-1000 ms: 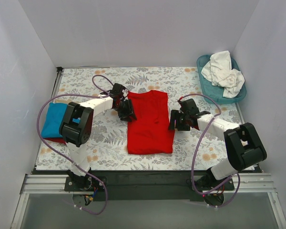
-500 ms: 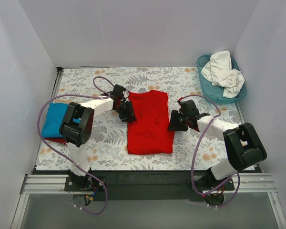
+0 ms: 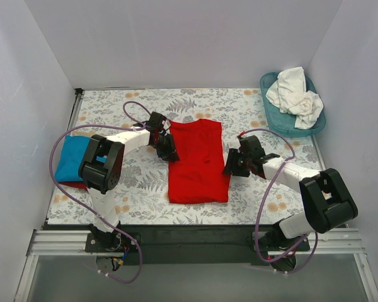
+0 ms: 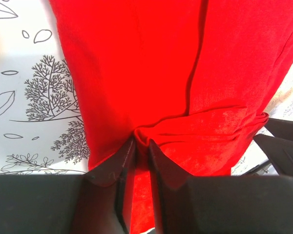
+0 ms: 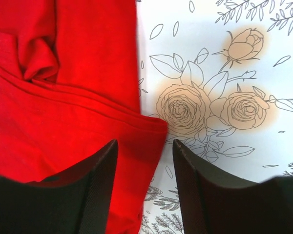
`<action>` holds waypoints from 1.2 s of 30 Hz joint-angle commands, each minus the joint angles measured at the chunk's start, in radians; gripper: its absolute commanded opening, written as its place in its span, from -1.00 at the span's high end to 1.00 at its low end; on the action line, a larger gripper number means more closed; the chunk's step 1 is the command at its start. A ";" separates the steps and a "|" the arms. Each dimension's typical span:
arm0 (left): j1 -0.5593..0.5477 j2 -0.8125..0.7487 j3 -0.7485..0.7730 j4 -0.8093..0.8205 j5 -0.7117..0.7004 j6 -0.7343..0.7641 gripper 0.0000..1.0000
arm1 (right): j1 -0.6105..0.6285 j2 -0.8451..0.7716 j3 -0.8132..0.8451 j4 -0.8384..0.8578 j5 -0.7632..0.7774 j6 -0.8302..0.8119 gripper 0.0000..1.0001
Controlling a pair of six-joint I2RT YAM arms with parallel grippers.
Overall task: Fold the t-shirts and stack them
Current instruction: Fold the tshirt
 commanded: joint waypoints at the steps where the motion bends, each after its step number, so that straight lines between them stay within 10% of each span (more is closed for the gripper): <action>1: -0.004 -0.035 -0.004 0.001 0.005 0.004 0.72 | 0.006 0.013 -0.014 -0.054 0.028 0.019 -0.10; 15: -0.004 -0.081 -0.015 0.004 0.004 -0.018 1.00 | 0.010 0.040 0.088 -0.014 -0.011 -0.030 0.97; 36: -0.002 -0.236 -0.049 0.007 -0.067 -0.046 1.00 | 0.070 -0.040 0.269 -0.041 0.029 -0.153 0.97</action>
